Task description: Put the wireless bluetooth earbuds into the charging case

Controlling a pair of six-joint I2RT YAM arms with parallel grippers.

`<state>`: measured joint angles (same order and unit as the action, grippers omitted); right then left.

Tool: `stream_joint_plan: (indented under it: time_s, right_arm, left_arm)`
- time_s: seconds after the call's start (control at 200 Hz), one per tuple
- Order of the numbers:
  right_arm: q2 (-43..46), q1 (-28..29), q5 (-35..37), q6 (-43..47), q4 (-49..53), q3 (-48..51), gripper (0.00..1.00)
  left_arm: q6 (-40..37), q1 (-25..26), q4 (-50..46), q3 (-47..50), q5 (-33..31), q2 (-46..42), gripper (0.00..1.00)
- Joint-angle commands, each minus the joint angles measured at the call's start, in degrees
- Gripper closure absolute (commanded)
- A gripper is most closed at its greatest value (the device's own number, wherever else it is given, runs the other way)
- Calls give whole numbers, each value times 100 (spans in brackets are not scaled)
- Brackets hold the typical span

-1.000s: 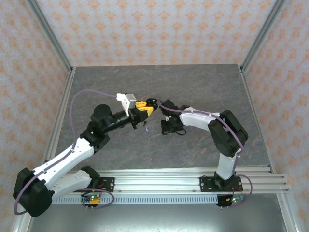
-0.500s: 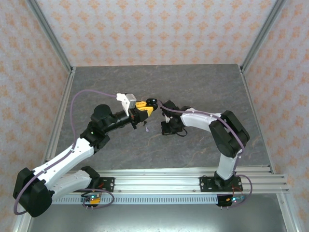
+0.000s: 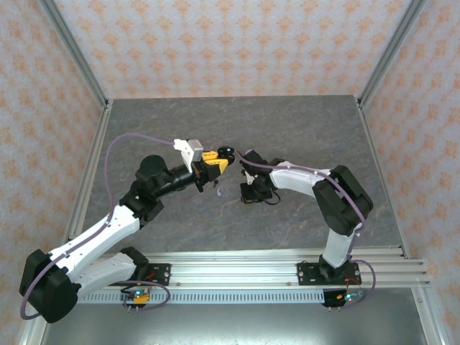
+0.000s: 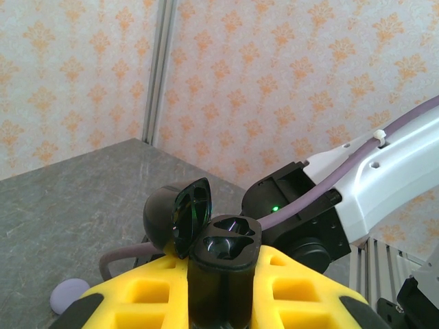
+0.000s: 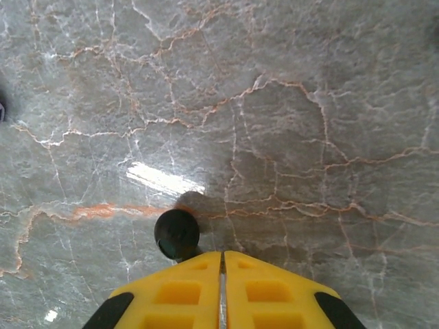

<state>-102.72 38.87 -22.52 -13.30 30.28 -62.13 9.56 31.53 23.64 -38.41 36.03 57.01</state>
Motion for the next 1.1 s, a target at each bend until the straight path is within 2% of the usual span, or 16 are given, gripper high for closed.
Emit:
stream_joint_plan:
  time_s: [0.0, 0.22, 0.425, 0.656, 1.096]
  right_arm:
    - [332, 41, 48, 47, 215, 23, 87]
    - [534, 42, 108, 199, 221, -112, 77]
    - [56, 41, 52, 638, 613, -611, 65]
    - [-380, 41, -142, 1063, 1025, -1018, 63]
    - [-706, 44, -155, 1269, 1295, -1306, 65]
  left_arm:
    - [1, 54, 37, -122, -70, -137, 85]
    - [2, 43, 20, -105, -70, -199, 86]
    - [2, 47, 5, -110, -82, -243, 86]
    - [-33, 47, -94, -148, -79, -261, 86]
    - [-34, 51, -111, -131, -96, -270, 86]
